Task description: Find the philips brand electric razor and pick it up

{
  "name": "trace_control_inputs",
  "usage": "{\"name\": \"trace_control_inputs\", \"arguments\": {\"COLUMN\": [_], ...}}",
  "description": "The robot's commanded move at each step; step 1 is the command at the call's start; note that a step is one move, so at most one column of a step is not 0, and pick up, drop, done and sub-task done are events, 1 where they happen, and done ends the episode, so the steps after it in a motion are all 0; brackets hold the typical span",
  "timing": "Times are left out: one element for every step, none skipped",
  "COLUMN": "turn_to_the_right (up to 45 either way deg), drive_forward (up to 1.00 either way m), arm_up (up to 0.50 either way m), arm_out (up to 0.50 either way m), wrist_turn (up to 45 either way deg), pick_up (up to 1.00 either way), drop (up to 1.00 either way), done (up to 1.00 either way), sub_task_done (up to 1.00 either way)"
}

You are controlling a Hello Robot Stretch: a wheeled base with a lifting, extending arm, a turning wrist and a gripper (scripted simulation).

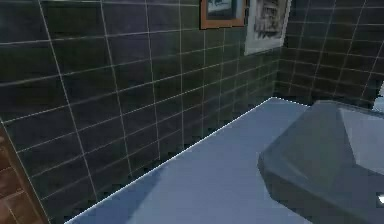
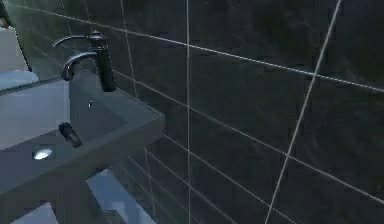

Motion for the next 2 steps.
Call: {"name": "trace_control_inputs", "arguments": {"turn_to_the_right": [-27.0, 0.0], "drive_forward": [0.00, 0.00], "arm_up": [0.00, 0.50], "arm_out": [0.00, 0.00], "wrist_turn": [0.0, 0.0], "pick_up": [0.00, 0.00], "drop": [0.00, 0.00], "done": [0.00, 0.00], "sub_task_done": [0.00, 0.00]}}
